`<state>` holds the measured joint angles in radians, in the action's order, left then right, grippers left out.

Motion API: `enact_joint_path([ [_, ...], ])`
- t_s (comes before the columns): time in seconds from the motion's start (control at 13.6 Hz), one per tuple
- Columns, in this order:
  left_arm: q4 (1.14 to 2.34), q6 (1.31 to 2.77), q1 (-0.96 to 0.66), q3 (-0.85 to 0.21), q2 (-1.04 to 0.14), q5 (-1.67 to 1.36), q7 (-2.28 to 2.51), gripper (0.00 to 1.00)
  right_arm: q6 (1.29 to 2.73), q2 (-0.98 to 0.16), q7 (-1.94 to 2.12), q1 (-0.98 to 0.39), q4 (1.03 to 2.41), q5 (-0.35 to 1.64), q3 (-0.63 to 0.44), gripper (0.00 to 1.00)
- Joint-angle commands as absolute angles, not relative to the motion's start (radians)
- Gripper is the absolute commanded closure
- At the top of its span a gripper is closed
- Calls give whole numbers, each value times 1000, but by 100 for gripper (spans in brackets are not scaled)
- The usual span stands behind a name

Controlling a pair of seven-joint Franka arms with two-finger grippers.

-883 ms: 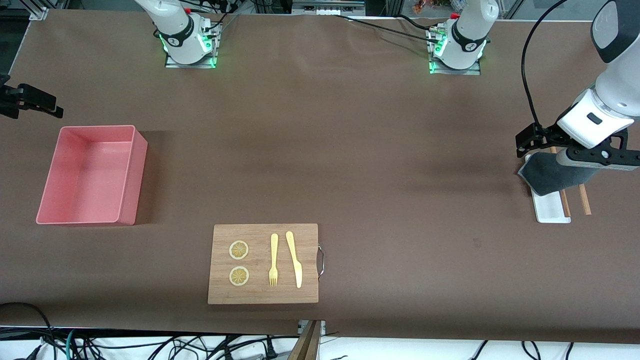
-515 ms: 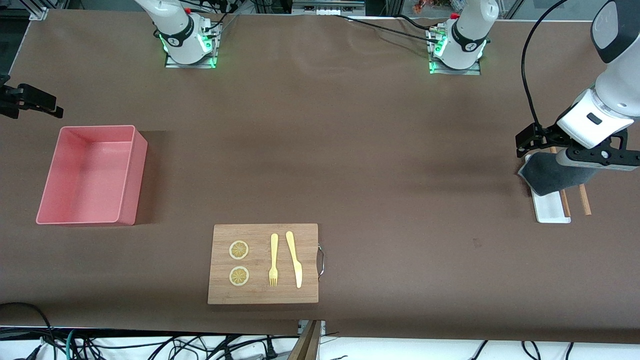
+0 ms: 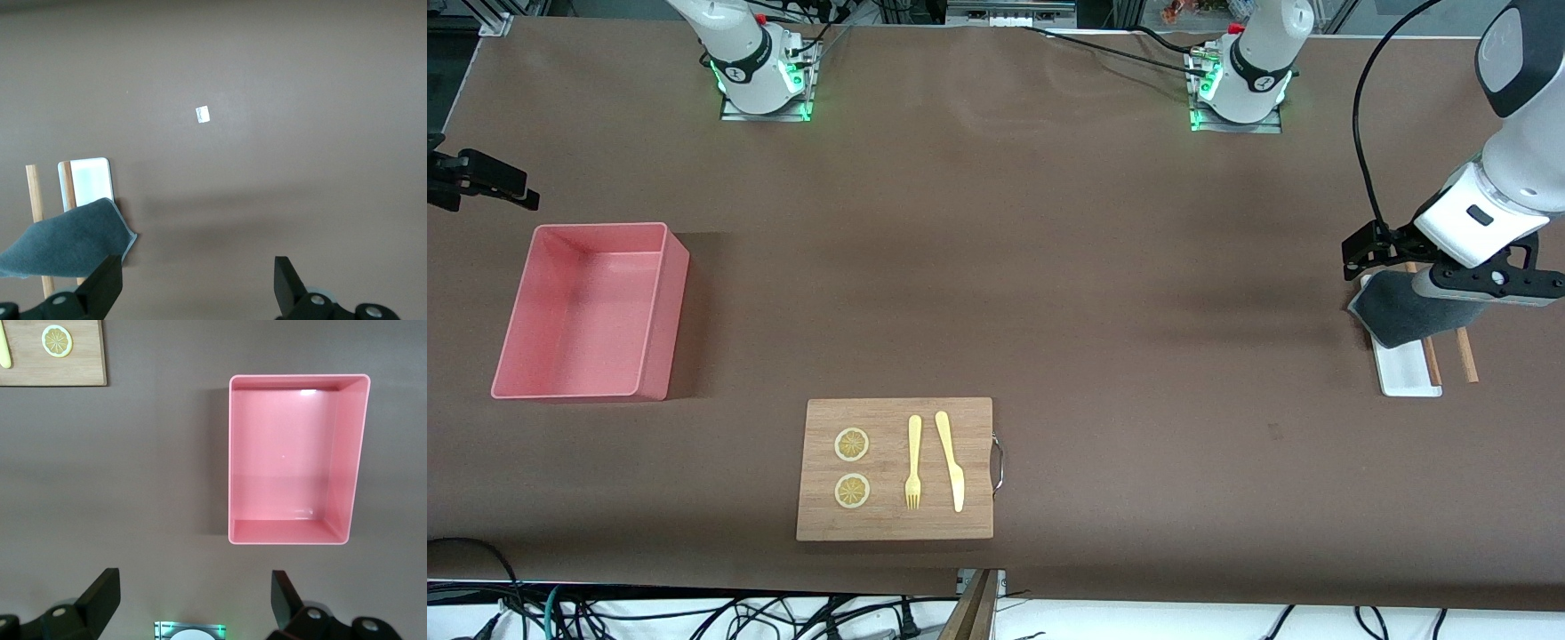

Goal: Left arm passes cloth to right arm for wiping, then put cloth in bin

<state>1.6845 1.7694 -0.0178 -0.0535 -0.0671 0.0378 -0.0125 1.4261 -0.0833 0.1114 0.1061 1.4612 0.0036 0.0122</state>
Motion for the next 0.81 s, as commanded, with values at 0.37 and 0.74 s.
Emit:
enact_joint_path([
  [0.37, 1655, 1717, -20, -51, -100, 38, -31, 0, 1424, -92, 117, 117, 1437, 9, 18, 0],
  [0.74, 1629, 1710, -21, -52, -117, 38, -31, 0, 1424, -92, 115, 117, 1437, 6, 18, 0],
])
